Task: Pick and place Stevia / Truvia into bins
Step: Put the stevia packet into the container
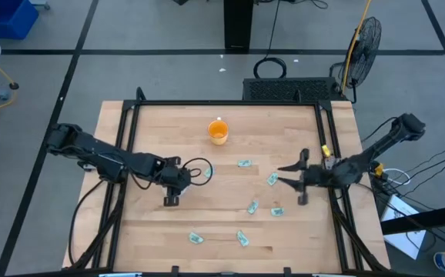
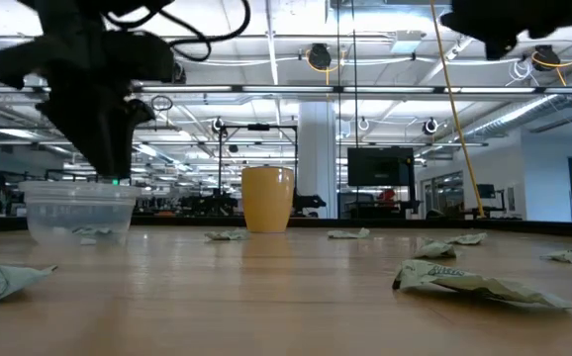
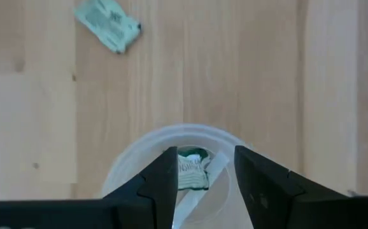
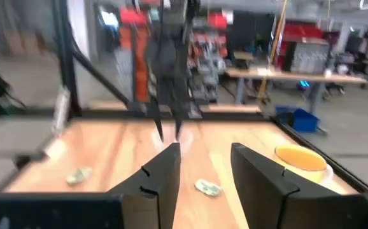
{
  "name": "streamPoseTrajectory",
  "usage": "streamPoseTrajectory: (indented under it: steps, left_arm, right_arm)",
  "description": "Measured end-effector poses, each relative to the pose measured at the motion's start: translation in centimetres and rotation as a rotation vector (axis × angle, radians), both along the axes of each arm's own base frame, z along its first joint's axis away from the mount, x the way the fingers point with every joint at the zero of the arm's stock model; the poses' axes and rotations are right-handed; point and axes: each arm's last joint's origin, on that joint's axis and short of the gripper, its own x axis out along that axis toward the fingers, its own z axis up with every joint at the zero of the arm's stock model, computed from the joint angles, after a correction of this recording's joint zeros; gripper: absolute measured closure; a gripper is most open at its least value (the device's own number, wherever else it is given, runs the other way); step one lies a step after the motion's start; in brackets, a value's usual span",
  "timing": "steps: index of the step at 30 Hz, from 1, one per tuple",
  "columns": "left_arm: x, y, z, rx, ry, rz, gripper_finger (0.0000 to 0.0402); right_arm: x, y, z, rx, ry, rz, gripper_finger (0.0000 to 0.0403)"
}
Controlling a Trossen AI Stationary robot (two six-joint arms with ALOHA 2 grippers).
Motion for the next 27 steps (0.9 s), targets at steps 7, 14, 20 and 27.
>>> streamPoseTrajectory:
  steps: [7,14,20,27]
  left_arm:
    - [1.4,-0.3,3.3,0.005,-0.078,-0.01,0.024]
    - [2.2,-0.4,4.5,-0.009,-0.168,0.002,0.024]
    - [2.5,-0.7,4.7,-0.014,-0.207,-0.013,0.024]
    - [2.8,-0.7,4.9,-0.013,-0.244,-0.012,0.024]
  right_arm:
    - [6.0,1.1,1.8,0.111,0.307,-0.209,0.0268]
    - [6.3,0.3,-1.0,0.446,0.577,-0.481,0.027]
    - [5.7,-1.0,-3.7,0.441,0.763,-0.682,0.0272]
    - [6.6,-0.9,-7.2,0.488,0.852,-0.653,0.0272]
